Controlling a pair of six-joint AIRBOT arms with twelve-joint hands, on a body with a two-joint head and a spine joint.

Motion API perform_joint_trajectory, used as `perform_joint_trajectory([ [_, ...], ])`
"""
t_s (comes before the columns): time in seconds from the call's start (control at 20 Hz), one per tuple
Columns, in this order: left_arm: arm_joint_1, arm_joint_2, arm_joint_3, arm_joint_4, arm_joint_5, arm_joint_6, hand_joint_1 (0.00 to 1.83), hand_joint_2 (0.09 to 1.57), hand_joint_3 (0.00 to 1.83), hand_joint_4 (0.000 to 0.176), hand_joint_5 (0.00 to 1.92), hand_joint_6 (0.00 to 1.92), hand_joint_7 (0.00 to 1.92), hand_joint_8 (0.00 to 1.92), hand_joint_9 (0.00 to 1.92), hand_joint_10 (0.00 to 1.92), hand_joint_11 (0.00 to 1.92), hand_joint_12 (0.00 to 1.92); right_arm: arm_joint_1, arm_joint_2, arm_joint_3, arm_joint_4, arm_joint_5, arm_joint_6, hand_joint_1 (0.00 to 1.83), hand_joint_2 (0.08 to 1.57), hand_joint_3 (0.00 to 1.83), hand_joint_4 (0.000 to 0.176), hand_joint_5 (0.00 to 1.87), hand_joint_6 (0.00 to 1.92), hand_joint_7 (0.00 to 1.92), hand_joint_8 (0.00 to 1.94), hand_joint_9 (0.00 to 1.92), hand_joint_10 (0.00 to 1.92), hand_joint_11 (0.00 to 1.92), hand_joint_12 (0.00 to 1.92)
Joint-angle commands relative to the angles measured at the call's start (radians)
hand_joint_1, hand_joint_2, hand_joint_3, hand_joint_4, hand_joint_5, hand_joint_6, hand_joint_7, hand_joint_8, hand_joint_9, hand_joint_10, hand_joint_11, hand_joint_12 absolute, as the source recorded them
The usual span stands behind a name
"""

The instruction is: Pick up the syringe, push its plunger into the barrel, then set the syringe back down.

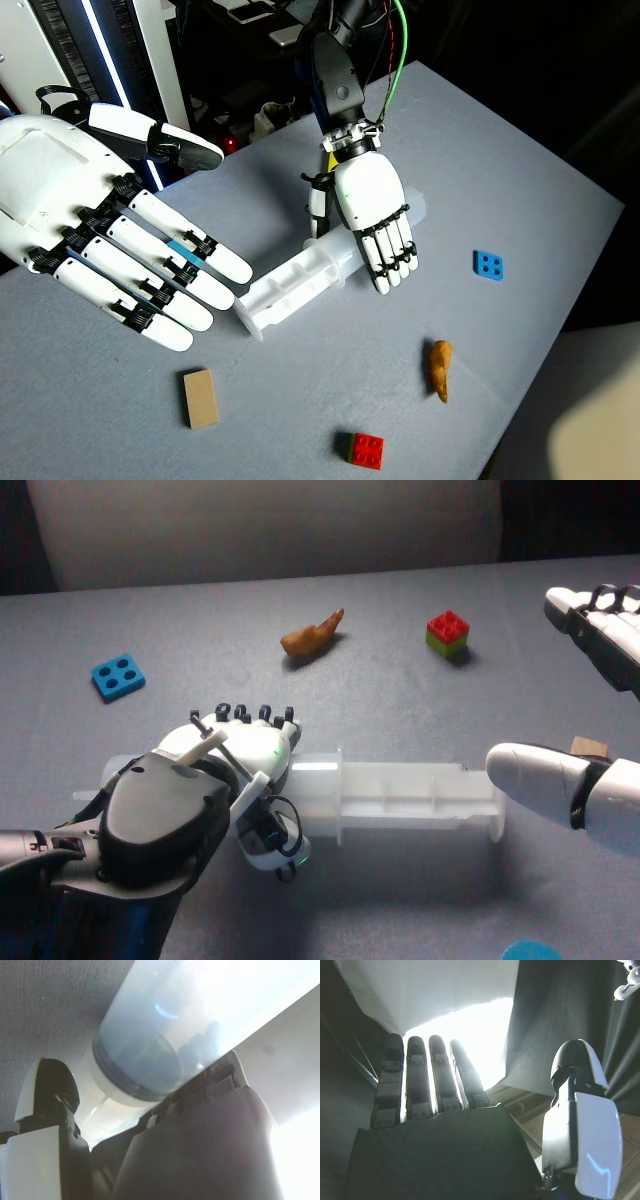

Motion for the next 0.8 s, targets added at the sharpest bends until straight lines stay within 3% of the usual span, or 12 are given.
perform_joint_trajectory([
  [0.0,0.0,-0.006,0.001,0.041,-0.019,0.006,1.05,1.18,0.0,0.0,0.45,0.03,0.36,0.02,0.37,0.02,0.12,0.84,0.003,0.001,0.002,-0.067,0.098,0.01,0.11,1.01,0.0,0.0,0.02,0.0,0.05,0.0,0.05,0.0,0.0,0.23],
  [0.05,0.0,-0.006,0.002,0.041,-0.019,0.006,1.12,1.16,0.0,0.0,0.58,0.03,0.5,0.02,0.51,0.03,0.24,0.88,0.002,0.001,0.002,-0.068,0.1,0.01,0.11,1.01,0.0,0.0,0.02,0.0,0.04,0.0,0.05,0.0,0.0,0.22],
  [0.1,0.0,-0.006,0.002,0.041,-0.019,0.006,1.12,1.24,0.0,0.0,0.73,1.04,0.74,0.02,0.68,0.02,0.43,0.86,0.001,0.0,0.003,-0.068,0.103,0.011,0.12,1.01,0.0,0.0,0.03,0.0,0.05,0.0,0.06,0.0,0.0,0.24],
  [0.15,-0.001,-0.006,0.001,0.042,-0.019,0.006,1.3,1.22,0.0,0.0,0.63,1.4,0.86,0.94,0.79,1.04,0.68,0.85,-0.001,-0.001,0.003,-0.073,0.108,0.015,0.14,1.01,0.0,0.0,0.05,0.01,0.07,0.01,0.08,0.01,0.0,0.29],
  [0.2,-0.001,-0.006,-0.001,0.042,-0.019,0.006,1.44,1.2,0.0,0.0,0.57,1.37,0.8,1.17,0.81,1.17,0.74,1.5,-0.002,-0.001,0.003,-0.077,0.11,0.016,0.12,1.01,0.0,0.0,0.05,0.0,0.08,0.0,0.09,0.01,0.0,0.33],
  [0.25,-0.002,-0.006,-0.003,0.042,-0.019,0.006,1.48,1.2,0.0,0.0,0.58,1.31,0.8,1.25,0.83,1.18,0.7,1.65,-0.005,-0.001,0.003,-0.079,0.112,0.018,0.13,1.01,0.0,0.0,0.05,0.0,0.08,0.0,0.09,0.0,0.0,0.37],
  [0.3,-0.004,-0.005,-0.006,0.044,-0.018,0.006,1.5,1.16,0.0,0.0,0.63,1.22,0.86,1.18,0.95,1.12,0.69,1.59,-0.006,-0.001,0.003,-0.079,0.112,0.019,0.12,1.01,0.0,0.0,0.07,0.01,0.1,0.01,0.11,0.01,0.0,0.43],
  [0.35,-0.006,-0.004,-0.008,0.056,-0.013,0.002,1.5,1.16,0.0,0.0,0.63,1.22,0.86,1.18,0.95,1.12,0.69,1.59,-0.006,-0.002,0.003,-0.079,0.113,0.019,0.12,1.01,0.0,0.0,0.07,0.01,0.1,0.01,0.11,0.01,0.0,0.43],
  [0.45,-0.007,-0.002,-0.012,0.093,0.002,-0.036,1.5,1.11,0.0,0.0,0.89,0.96,0.92,1.03,1.01,1.04,0.79,1.5,-0.007,-0.002,0.004,-0.079,0.115,0.019,0.11,1.02,0.0,0.0,0.05,0.0,0.08,0.0,0.1,0.0,0.0,0.4],
  [0.5,-0.01,0.002,-0.017,0.093,0.002,-0.037,1.49,1.15,0.0,0.0,0.8,1.09,0.79,1.18,0.9,1.17,0.73,1.54,-0.007,-0.003,0.005,-0.079,0.115,0.019,0.11,1.02,0.0,0.0,0.05,0.0,0.08,0.0,0.1,0.0,0.0,0.38],
  [0.65,-0.019,0.016,-0.032,0.105,0.009,-0.036,1.49,1.16,0.0,0.0,0.78,1.13,0.77,1.2,0.87,1.18,0.71,1.6,-0.009,-0.005,0.005,-0.079,0.123,0.019,0.13,1.02,0.0,0.0,0.06,0.0,0.1,0.0,0.11,0.0,0.0,0.41],
  [0.75,-0.025,0.038,-0.033,0.193,0.085,-0.073,1.49,1.16,0.0,0.0,0.77,1.13,0.72,1.25,0.87,1.15,0.79,1.54,-0.01,-0.006,0.006,-0.08,0.127,0.021,0.1,1.03,0.0,0.0,0.06,0.0,0.1,0.0,0.12,0.0,0.0,0.48],
])
